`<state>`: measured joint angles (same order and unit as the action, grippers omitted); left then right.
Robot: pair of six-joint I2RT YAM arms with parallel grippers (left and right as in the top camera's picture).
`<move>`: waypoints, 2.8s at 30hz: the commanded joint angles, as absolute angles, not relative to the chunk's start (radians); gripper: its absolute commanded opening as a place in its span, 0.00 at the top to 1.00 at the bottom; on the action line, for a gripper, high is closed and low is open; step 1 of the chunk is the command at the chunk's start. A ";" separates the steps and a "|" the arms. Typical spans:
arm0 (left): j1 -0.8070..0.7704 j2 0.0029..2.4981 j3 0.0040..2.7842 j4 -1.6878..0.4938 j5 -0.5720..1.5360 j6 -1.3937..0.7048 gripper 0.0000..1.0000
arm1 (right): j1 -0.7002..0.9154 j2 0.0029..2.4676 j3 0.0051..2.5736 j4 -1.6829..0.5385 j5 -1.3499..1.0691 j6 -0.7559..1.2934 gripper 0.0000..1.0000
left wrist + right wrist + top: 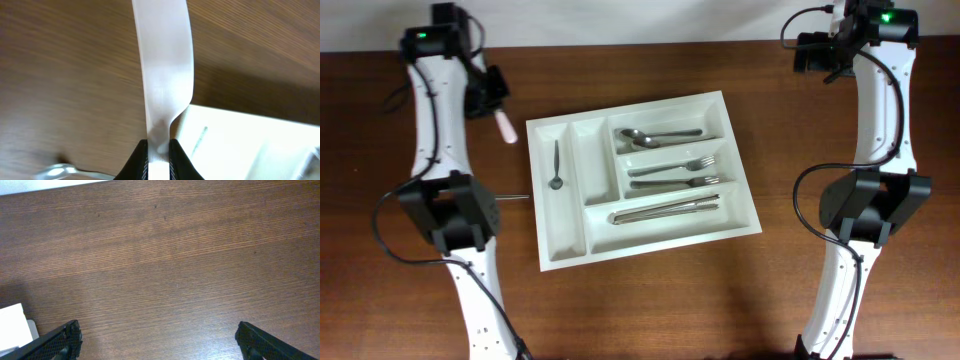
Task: Pack container
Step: 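Lift the pink knife with the left gripper, then carry the pink knife into the tray's left compartment and release it, then move the left gripper back over the steel spoon left of the tray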
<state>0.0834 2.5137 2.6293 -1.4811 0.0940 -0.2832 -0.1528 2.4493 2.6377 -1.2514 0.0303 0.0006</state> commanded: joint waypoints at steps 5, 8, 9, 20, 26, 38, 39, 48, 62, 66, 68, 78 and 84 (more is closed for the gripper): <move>-0.084 2.522 2.649 -1.496 0.135 -0.294 0.98 | -0.151 2.443 2.652 -1.249 0.046 0.009 0.01; -0.146 2.523 2.649 -1.505 0.134 -0.308 0.98 | -0.151 2.443 2.652 -1.249 0.046 0.009 0.01; -0.161 2.523 2.649 -1.509 0.134 -0.321 0.98 | -0.151 2.443 2.652 -1.249 0.046 0.009 0.01; -0.253 2.539 2.648 -1.602 0.097 -0.408 0.98 | -0.151 2.443 2.652 -1.249 0.046 0.009 0.01; -0.284 2.577 2.648 -1.646 0.097 -0.406 0.98 | -0.151 2.443 2.652 -1.249 0.046 0.009 0.01; -0.326 2.584 2.648 -1.636 0.047 -0.395 0.48 | -0.151 2.443 2.652 -1.249 0.046 0.009 0.01; -0.324 2.584 2.648 -1.636 0.042 -0.395 0.47 | -0.151 2.443 2.652 -1.249 0.046 0.009 0.01; -0.297 2.584 2.648 -1.658 0.010 -0.395 0.48 | -0.151 2.443 2.652 -1.249 0.046 0.009 0.01; -0.153 2.579 2.649 -1.683 -0.012 -0.366 0.48 | -0.151 2.443 2.652 -1.249 0.046 0.009 0.01; -0.121 2.579 2.649 -1.665 -0.003 -0.369 0.48 | -0.151 2.443 2.652 -1.249 0.046 0.009 0.01; -0.106 2.579 2.649 -1.666 0.001 -0.369 0.48 | -0.151 2.443 2.652 -1.249 0.046 0.009 0.01; 0.054 2.579 2.649 -1.688 0.005 -0.533 0.48 | -0.151 2.443 2.652 -1.249 0.046 0.009 0.01; 0.109 2.576 2.649 -1.681 -0.121 -0.622 0.49 | -0.151 2.443 2.652 -1.249 0.046 0.009 0.01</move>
